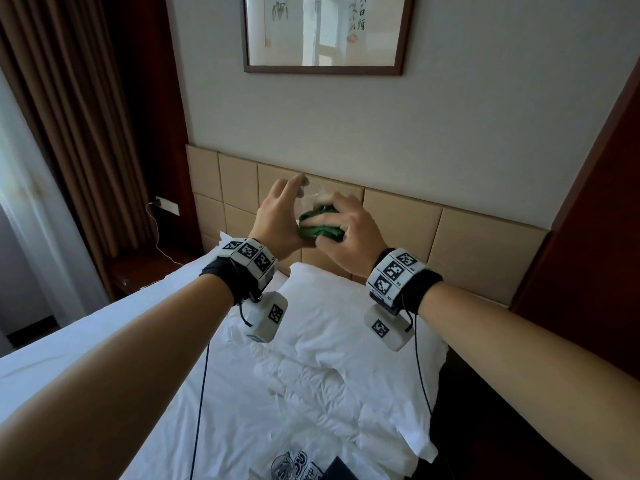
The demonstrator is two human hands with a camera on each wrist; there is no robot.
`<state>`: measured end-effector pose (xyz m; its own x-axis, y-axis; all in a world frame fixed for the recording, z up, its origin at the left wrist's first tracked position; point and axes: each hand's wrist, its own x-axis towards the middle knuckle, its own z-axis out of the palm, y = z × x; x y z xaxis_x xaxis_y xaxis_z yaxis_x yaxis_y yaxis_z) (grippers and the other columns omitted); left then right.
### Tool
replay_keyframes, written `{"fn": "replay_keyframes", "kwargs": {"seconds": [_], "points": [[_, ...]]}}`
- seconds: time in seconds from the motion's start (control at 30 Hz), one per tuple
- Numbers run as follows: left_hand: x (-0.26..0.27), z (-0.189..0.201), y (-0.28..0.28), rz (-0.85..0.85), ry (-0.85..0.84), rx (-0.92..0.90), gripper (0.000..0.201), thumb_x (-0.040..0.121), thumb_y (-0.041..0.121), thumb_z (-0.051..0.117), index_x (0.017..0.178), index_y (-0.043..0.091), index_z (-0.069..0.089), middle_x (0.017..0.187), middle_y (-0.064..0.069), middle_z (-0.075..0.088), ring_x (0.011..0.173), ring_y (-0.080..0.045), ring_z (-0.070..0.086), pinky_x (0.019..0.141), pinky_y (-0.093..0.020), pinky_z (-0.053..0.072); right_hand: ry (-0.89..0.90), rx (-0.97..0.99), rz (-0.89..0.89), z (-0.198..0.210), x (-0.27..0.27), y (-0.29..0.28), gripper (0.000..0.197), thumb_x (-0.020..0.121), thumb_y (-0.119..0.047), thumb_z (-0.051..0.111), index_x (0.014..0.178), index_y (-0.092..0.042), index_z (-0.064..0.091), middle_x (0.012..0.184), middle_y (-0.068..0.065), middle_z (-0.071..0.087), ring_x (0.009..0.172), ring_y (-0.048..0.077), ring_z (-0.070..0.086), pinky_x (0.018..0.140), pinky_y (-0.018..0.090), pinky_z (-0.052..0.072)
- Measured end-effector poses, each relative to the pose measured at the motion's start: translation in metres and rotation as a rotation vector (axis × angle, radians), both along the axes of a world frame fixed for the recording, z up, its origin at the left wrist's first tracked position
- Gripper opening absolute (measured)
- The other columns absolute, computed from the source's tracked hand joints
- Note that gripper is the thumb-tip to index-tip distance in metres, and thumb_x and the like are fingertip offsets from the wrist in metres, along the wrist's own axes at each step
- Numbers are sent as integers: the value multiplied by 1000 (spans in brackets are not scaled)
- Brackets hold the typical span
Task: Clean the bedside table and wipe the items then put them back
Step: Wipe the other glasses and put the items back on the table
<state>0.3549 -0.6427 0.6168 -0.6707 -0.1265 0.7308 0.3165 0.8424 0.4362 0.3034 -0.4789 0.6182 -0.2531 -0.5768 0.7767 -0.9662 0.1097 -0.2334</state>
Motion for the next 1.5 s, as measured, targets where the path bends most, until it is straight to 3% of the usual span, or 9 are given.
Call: {"fn": "replay_keyframes", "kwargs": {"seconds": [0.17, 0.6, 0.73, 0.87, 0.97, 1.03, 1.13, 1.3, 1.5], "points": [[2, -5, 2, 17, -13, 6, 101, 49, 30, 93, 135, 12, 45, 114, 2, 48, 100, -9, 48, 93, -31, 46, 86, 10, -32, 4, -8, -2, 28, 76, -15, 73, 103, -21, 77, 111, -5, 63, 97, 24, 53, 87, 37, 48], [10, -1, 1, 60, -46, -104, 107, 52, 35, 93, 142, 11, 41, 118, -3, 50, 100, -7, 45, 89, -26, 41, -16, -226, -221, 23, -7, -26, 41, 77, -2, 69, 115, -14, 71, 107, 2, 61, 99, 23, 59, 88, 34, 52], [11, 1, -5, 70, -48, -42, 106, 51, 31, 93, 141, 13, 41, 120, -1, 50, 102, -11, 48, 91, -29, 42, 143, -113, -141, 11, -3, -26, 37, 75, -4, 70, 111, -15, 73, 114, 2, 63, 103, 26, 55, 94, 22, 38], [13, -2, -10, 82, -54, -19, 101, 49, 23, 94, 136, 14, 44, 116, -1, 49, 96, -14, 49, 87, -33, 46, 172, 46, 21, -1, -6, -21, 28, 76, -8, 71, 101, -19, 77, 116, -5, 65, 103, 24, 51, 92, 31, 44], [10, -7, -7, 84, -57, 2, 99, 50, 24, 93, 135, 15, 45, 117, -1, 49, 96, -11, 47, 85, -27, 40, 62, 8, -8, 1, -7, -19, 23, 77, -18, 63, 95, -21, 77, 110, -7, 67, 99, 22, 55, 87, 33, 48], [10, -10, -6, 91, -51, -12, 98, 51, 28, 93, 135, 15, 45, 117, 0, 50, 98, -8, 45, 85, -24, 38, -47, -117, -40, 3, -4, -18, 24, 78, -12, 62, 95, -19, 76, 104, -6, 68, 95, 14, 59, 84, 30, 51], [11, -9, -2, 61, -68, -55, 100, 53, 29, 93, 138, 14, 43, 120, -3, 49, 101, -10, 45, 88, -26, 40, -396, -325, -134, 9, -5, -18, 26, 83, -1, 59, 96, -20, 72, 98, -7, 68, 80, -1, 62, 73, 27, 56], [12, -6, 6, 15, -68, -120, 105, 56, 31, 91, 145, 17, 35, 132, -4, 44, 116, -19, 49, 95, -36, 47, -1045, -385, -146, 11, -15, -25, 24, 80, -15, 57, 87, -35, 68, 92, 1, 72, 88, 29, 69, 79, 53, 58], [12, -7, 9, -30, 8, 5, 113, 55, 37, 92, 145, 9, 32, 136, -5, 47, 120, -16, 50, 98, -33, 46, -1356, -421, 13, 12, -18, -21, 23, 90, -6, 52, 104, -18, 66, 103, 17, 70, 84, 30, 67, 76, 42, 56]]}}
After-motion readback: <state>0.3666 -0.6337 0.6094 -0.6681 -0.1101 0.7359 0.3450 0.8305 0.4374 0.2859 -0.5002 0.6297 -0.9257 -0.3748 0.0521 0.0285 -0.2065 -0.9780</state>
